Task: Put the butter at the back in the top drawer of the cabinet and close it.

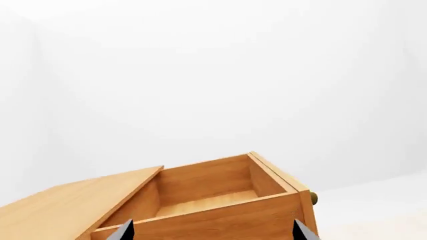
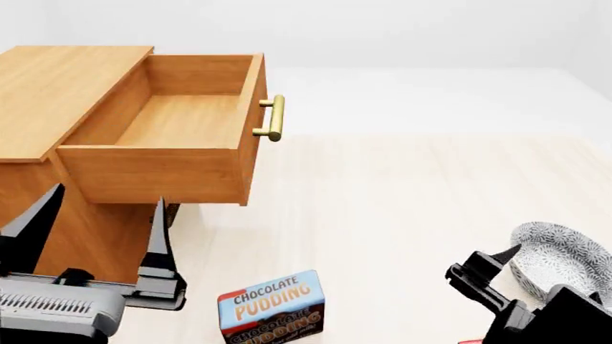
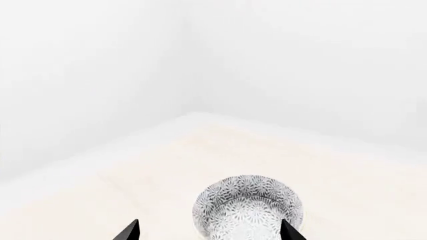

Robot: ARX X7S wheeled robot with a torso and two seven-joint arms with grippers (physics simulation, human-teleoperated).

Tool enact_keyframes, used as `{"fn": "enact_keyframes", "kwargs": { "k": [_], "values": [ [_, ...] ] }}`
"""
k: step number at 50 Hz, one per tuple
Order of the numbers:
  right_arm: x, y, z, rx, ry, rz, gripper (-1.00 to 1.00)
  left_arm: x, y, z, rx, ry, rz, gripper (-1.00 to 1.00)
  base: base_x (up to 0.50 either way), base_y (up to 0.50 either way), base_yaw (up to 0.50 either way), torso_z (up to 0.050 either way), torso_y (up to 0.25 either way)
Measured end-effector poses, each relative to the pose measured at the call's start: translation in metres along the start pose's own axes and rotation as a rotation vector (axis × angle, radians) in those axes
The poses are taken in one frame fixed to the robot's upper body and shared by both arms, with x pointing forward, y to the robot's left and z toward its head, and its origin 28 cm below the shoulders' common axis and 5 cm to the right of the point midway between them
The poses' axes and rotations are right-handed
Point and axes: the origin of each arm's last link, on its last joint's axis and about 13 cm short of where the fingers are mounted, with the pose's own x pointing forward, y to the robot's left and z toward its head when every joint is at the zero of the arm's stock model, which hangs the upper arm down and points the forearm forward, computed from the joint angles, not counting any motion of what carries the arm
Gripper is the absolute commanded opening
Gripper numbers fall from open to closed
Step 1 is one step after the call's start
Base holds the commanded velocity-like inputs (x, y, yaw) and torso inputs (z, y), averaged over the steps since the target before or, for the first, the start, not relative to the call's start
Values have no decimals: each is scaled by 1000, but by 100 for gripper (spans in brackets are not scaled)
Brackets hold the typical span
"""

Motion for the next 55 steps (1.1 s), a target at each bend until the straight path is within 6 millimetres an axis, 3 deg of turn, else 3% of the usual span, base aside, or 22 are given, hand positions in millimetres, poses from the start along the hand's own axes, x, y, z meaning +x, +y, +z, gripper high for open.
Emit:
{"fn": "enact_keyframes", "kwargs": {
  "k": [25,55],
  "values": [
    [23,-4,6,103,256,-518,100,-10,-1,-6,-38,-8,-47,100,0,0,0,0,0],
    [33,-5,0,179,605,-528,100,-18,-10,-15,-85,19,-105,100,0,0,0,0,0]
  ]
}}
